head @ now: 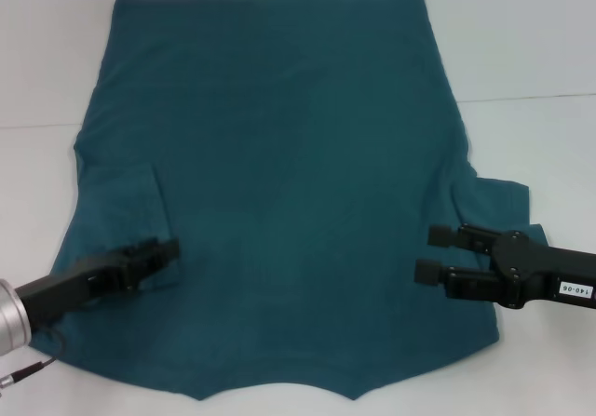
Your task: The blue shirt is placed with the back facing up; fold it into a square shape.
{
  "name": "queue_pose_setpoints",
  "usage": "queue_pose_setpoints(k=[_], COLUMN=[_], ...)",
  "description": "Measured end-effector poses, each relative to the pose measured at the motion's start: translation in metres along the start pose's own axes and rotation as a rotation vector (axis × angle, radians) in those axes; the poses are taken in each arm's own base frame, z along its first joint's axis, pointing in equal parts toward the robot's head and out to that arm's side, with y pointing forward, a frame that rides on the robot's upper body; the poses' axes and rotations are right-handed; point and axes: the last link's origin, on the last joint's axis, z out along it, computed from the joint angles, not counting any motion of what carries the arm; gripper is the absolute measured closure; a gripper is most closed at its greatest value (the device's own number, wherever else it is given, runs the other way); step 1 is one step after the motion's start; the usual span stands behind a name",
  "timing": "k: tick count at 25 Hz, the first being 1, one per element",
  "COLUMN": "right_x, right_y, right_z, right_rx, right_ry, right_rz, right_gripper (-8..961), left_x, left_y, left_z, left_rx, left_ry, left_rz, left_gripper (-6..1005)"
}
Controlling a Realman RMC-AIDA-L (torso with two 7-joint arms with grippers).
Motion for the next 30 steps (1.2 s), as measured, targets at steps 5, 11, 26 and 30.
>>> queue_pose_setpoints(k=[5,11,26,30], right_x=[-0.002,-0.007,-0.023,-0.028], right_y=[-0.002,-0.006,-0.015,-0.025], right_z=[-0.004,-0.013,-0.055,-0.071], right_rx=[0.004,0.018,0.134,0.222], right_ry=[0.004,0.019,0.058,0.097], right_rz=[0.007,0.027,0.15,0.189], right_gripper=[23,22,22,22], left_x=[0.009,0.012,-0.008,-0.011], left_y=[0.013,0.024,0.052,0.055], left_z=[-0.01,-0.003,0.013,0.014], left_rx=[-0.103,-0.169,-0.335,-0.361], left_ry=[0.035,0.032,-0.03,-0.046], left_rz=[0.04,0.266,0.597,0.598], left_gripper=[585,304,115,113])
